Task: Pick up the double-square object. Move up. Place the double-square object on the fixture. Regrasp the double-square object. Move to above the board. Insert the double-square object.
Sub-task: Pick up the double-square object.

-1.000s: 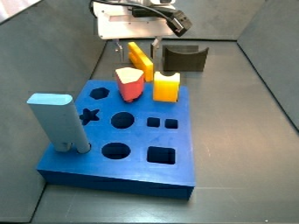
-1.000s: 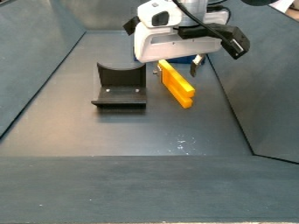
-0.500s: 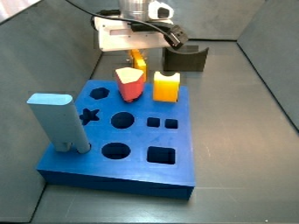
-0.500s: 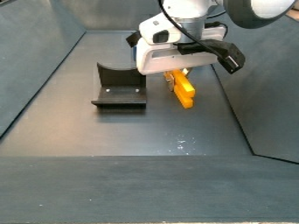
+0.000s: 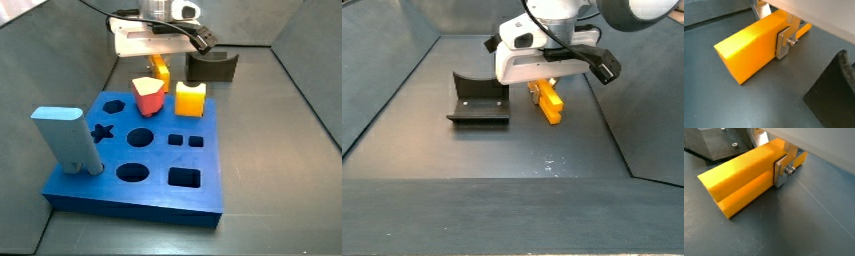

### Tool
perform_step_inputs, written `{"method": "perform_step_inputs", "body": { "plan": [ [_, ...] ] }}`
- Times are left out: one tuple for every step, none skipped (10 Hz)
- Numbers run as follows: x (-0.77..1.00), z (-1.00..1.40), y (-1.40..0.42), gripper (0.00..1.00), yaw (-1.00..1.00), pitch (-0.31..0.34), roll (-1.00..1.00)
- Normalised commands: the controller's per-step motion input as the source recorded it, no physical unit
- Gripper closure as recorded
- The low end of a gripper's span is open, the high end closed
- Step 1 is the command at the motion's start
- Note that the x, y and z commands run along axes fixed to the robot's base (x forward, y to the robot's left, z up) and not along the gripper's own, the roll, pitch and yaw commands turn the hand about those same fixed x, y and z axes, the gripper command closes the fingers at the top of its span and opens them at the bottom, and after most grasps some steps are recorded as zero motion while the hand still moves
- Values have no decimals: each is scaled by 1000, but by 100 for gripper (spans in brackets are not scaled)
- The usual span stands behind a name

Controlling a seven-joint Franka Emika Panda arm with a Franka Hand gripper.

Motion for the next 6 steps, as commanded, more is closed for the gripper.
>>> {"method": "perform_step_inputs", "body": {
  "plan": [
    [0, 0, 0, 100, 0, 0, 0],
    [0, 0, 0, 100, 0, 0, 0],
    [0, 0, 0, 100, 0, 0, 0],
    [0, 0, 0, 100, 0, 0, 0],
    [0, 0, 0, 100, 0, 0, 0],
    [0, 0, 0, 100, 0, 0, 0]
  ]
}}
